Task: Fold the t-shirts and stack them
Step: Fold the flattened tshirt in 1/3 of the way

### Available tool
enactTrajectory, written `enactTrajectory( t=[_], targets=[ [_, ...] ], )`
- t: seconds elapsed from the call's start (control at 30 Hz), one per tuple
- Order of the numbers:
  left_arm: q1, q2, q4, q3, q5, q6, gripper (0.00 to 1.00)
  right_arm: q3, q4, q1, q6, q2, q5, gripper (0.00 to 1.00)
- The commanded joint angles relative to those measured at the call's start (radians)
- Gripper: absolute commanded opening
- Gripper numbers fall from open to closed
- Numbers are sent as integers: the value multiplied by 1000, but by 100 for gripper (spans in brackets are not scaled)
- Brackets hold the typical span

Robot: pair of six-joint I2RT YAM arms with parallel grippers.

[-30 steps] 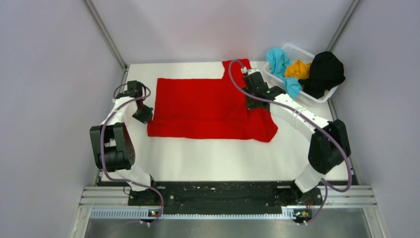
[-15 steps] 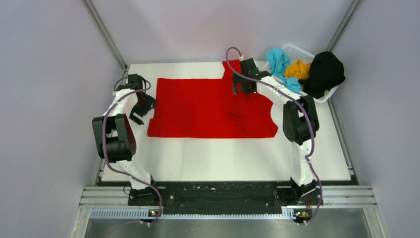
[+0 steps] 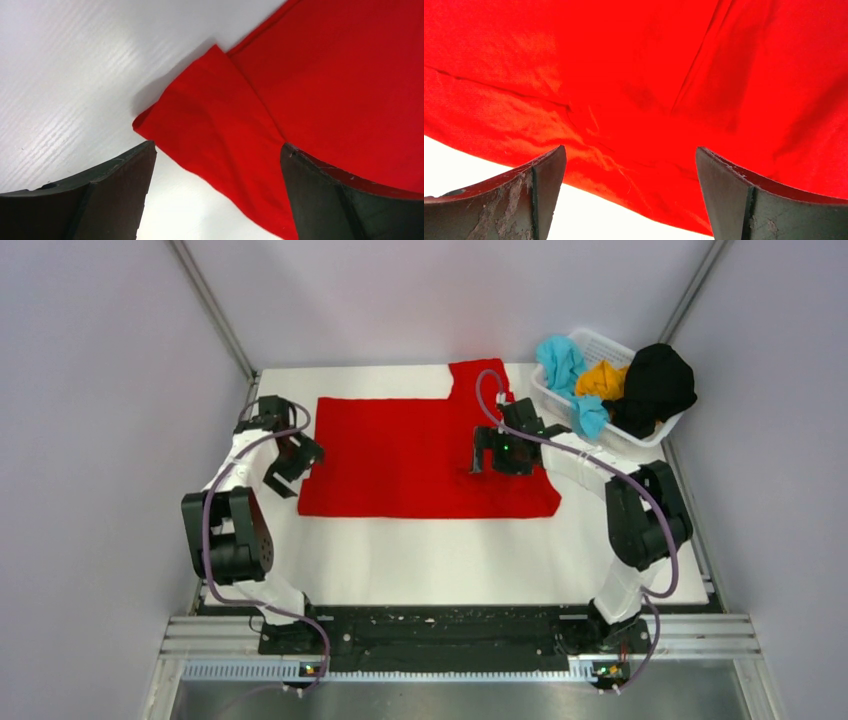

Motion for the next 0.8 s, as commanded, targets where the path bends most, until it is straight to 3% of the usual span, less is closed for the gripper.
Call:
enactTrajectory(
  t=[0.0, 0.23, 0.37, 0.5, 0.67, 0.77],
  targets=[
    [-22, -91, 48, -67, 44, 33, 99, -42, 90, 32, 67, 3, -108, 99],
    [-24, -152, 43, -127, 30, 40, 99, 47, 208, 65, 99, 142, -91, 99],
    [-23, -177, 29, -141, 24, 43, 99, 179, 242, 65, 115, 271, -13, 99],
    [-24, -209, 22, -154, 19, 46, 99, 262, 392, 68, 135, 336, 86, 99],
    [-24, -251, 6, -169, 6, 50, 99, 389, 536, 73, 116, 400, 49, 99],
    [-23, -269, 5, -183, 5, 50, 99, 420, 489, 74, 76, 398, 28, 99]
  ],
)
